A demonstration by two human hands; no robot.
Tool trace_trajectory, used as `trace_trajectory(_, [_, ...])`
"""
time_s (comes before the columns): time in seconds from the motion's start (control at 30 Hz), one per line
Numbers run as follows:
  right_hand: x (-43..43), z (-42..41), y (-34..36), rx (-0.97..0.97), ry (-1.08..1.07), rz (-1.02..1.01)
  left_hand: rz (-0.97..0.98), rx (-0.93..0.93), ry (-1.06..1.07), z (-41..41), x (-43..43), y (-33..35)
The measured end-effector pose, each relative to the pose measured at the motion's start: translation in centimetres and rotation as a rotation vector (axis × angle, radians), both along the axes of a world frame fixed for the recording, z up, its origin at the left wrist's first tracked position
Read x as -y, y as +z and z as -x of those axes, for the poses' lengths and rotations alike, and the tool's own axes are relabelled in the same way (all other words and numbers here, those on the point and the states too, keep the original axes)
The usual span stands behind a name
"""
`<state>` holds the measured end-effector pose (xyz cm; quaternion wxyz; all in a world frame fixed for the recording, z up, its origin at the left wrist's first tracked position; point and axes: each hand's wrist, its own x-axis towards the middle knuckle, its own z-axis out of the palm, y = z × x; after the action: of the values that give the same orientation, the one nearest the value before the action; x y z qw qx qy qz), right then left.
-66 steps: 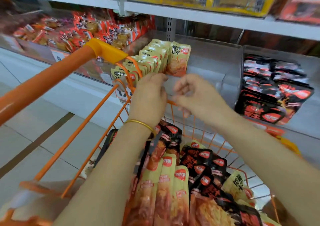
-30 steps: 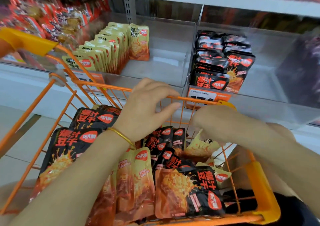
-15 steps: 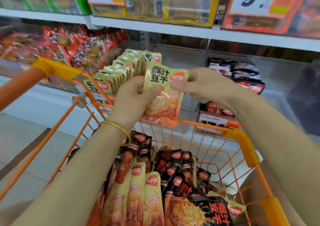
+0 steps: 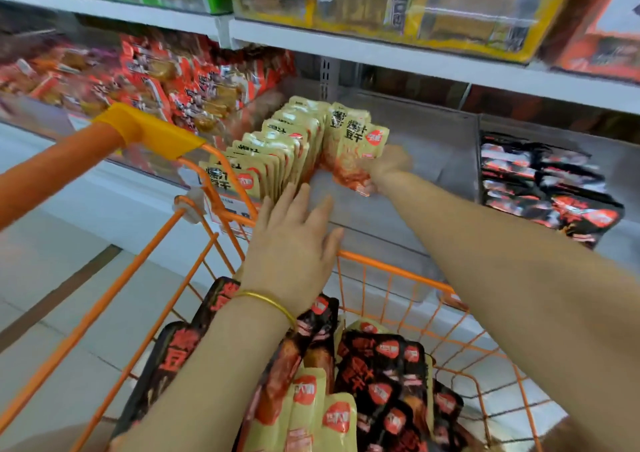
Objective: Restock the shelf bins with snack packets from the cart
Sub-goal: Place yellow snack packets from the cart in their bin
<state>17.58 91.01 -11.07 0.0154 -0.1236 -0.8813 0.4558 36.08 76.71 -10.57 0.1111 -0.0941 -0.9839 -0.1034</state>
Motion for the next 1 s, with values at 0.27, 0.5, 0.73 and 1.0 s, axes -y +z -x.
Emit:
trace_trajectory(0.27, [2.7, 2.6, -0.6, -0.074, -0.079, -0.286, 0.016, -0.051, -0.003, 0.5, 0.4, -0.6])
trace_trajectory(0.5, [3.7, 3.1, -1.0, -0.054, -0.167, -0.106, 0.045, -0.101, 0.001, 0.7, 0.4, -1.3])
trace_trajectory(0.73, [2.3, -0.2, 2.7, -0.044, -0.035, 0.009, -0.060, -0.013, -0.011, 0.3, 0.1, -0.1])
trace_trajectory(1.0, [-0.1, -18.2, 7.9, -0.251, 0.474, 0.141, -0.333, -0.192, -0.060, 0.2, 1.7, 3.5])
